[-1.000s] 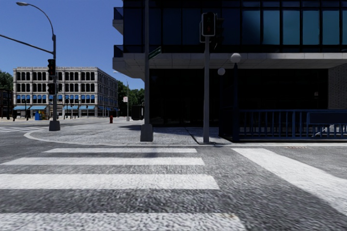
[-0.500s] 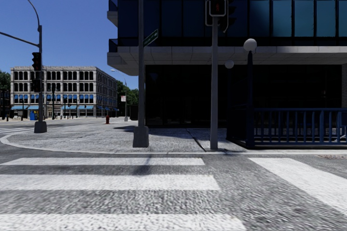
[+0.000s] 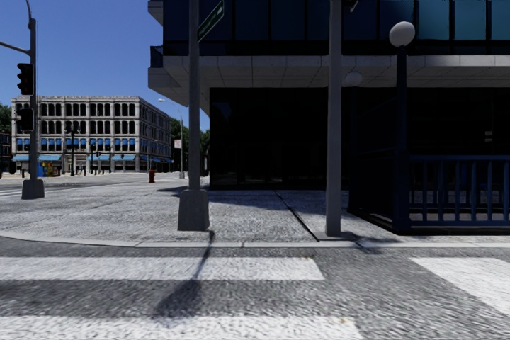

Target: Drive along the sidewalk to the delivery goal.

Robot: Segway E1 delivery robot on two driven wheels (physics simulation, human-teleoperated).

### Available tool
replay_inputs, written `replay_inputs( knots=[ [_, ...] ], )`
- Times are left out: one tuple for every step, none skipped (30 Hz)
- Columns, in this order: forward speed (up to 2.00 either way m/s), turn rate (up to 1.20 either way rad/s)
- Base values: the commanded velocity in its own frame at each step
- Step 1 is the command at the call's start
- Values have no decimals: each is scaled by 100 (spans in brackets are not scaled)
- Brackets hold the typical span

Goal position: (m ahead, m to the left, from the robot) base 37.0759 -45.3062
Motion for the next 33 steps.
replay_inputs(
  knots=[
    [200, 0],
    [200, 0],
    [200, 0],
    [200, 0],
    [200, -4],
    [200, -8],
    [200, -8],
    [200, -9],
    [200, -10],
    [200, -15],
    [200, -24],
    [200, -24],
    [200, -29],
    [200, -30],
    [200, -28],
    [200, -9],
    [200, -9],
    [200, 0],
    [200, 0],
    [200, 0],
    [200, 0],
    [200, 0],
    [200, 0],
    [200, 0],
    [200, 0],
    [200, 0],
    [200, 0],
    [200, 0],
    [200, 0],
    [200, 0],
    [189, 0],
    [189, 0],
    [186, 0]
  ],
)
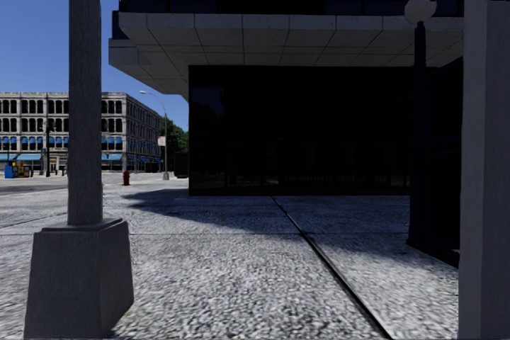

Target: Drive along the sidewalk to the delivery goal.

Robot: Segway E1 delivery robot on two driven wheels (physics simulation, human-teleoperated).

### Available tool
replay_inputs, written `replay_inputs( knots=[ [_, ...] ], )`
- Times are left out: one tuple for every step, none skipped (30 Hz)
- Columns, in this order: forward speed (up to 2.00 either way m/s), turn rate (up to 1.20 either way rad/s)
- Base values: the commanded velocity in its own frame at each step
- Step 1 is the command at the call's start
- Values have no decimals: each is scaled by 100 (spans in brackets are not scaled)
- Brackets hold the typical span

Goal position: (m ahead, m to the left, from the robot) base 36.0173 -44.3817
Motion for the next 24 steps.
replay_inputs(
  knots=[
    [181, 0],
    [167, 0],
    [159, 0],
    [159, 0],
    [153, 0],
    [149, 0],
    [148, 0],
    [148, 0],
    [147, 0],
    [147, 0],
    [147, 0],
    [147, 0],
    [147, 0],
    [147, 0],
    [147, 0],
    [147, 0],
    [147, 0],
    [147, 0],
    [147, 0],
    [147, -4],
    [147, -4],
    [147, -9],
    [147, -16],
    [147, -20]
  ],
)
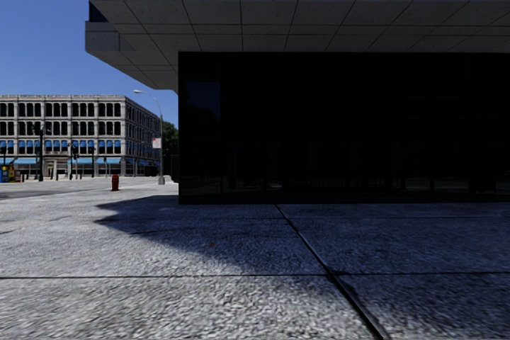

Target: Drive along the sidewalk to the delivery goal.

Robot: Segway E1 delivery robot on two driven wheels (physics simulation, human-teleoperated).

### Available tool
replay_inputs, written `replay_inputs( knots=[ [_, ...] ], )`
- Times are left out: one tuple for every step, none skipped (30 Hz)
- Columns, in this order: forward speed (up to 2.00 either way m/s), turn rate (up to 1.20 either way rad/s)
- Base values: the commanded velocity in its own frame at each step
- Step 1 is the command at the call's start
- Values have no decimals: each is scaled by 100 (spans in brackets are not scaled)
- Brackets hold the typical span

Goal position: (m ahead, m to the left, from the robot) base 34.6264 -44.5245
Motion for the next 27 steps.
replay_inputs(
  knots=[
    [147, -20],
    [147, -21],
    [147, -21],
    [147, -22],
    [147, -22],
    [147, -22],
    [147, -25],
    [147, -31],
    [146, -39],
    [137, -43],
    [137, -43],
    [127, -49],
    [119, -52],
    [113, -54],
    [113, -54],
    [112, -54],
    [111, -54],
    [111, -54],
    [111, -54],
    [111, -54],
    [111, -54],
    [111, -54],
    [111, -54],
    [111, -54],
    [111, -54],
    [111, -54],
    [111, -54]
  ],
)
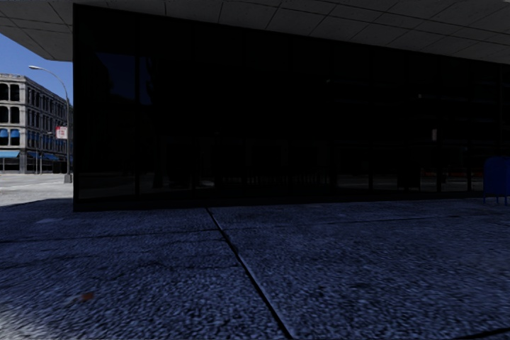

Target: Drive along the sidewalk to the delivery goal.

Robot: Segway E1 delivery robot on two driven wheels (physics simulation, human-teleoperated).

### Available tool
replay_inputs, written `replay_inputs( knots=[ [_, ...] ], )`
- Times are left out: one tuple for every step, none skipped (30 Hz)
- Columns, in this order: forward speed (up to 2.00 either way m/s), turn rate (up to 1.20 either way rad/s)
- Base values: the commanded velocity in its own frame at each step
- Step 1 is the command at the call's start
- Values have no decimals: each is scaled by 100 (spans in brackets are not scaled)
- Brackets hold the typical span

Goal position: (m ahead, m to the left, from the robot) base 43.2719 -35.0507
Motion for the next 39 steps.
replay_inputs(
  knots=[
    [111, -54],
    [111, -54],
    [111, -54],
    [111, -54],
    [111, -54],
    [111, -54],
    [111, -54],
    [111, -54],
    [111, -54],
    [111, -54],
    [111, -54],
    [111, -54],
    [111, -54],
    [111, -54],
    [111, -54],
    [111, -54],
    [111, -54],
    [111, -54],
    [111, -54],
    [111, -47],
    [111, -43],
    [111, -43],
    [111, -42],
    [111, -41],
    [111, -26],
    [111, -4],
    [111, -4],
    [111, 0],
    [111, 0],
    [111, 0],
    [200, 0],
    [200, 0],
    [200, 0],
    [200, 0],
    [200, 0],
    [200, 0],
    [200, 0],
    [200, 0],
    [200, 0]
  ],
)
